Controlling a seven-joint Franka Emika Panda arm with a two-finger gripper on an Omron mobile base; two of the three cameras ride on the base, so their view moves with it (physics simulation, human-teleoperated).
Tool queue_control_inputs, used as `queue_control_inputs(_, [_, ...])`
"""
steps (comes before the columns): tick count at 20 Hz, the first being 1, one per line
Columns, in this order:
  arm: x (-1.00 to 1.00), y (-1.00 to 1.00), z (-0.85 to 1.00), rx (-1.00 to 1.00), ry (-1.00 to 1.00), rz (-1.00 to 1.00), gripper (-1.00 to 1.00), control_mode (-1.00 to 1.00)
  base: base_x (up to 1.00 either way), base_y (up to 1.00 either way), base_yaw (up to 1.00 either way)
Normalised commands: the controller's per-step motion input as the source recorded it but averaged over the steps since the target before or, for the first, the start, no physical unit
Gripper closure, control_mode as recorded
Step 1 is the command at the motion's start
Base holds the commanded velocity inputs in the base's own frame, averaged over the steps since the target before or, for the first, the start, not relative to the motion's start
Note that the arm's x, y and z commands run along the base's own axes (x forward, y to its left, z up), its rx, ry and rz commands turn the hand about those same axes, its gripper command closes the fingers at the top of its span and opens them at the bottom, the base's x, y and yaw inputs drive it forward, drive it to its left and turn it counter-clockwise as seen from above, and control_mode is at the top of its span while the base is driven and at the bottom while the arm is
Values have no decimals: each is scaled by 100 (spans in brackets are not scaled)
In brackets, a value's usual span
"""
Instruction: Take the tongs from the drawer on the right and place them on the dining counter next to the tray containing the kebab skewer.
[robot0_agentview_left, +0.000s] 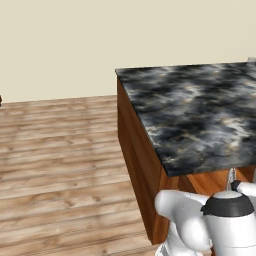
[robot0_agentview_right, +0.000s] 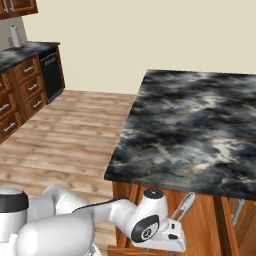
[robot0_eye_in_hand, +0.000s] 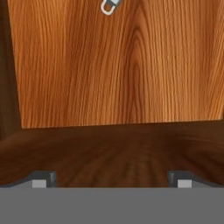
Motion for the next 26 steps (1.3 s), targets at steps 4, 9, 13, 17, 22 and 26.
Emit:
queue_control_inputs(4, [35, 0, 10, 12, 16, 0, -100, -100, 0, 0, 0])
queue_control_inputs(9, [33, 0, 39, 14, 26, -2, -100, -100, 0, 0, 0])
queue_control_inputs(13, [28, 0, 35, 11, 10, -5, -100, -100, 0, 0, 0])
queue_control_inputs(17, [21, 0, 20, 8, 0, -8, -100, -100, 0, 0, 0])
queue_control_inputs(22, [14, 0, 0, 6, 4, -2, -100, -100, 0, 0, 0])
queue_control_inputs(26, [27, 0, 0, 0, -1, -2, -100, -100, 0, 0, 0])
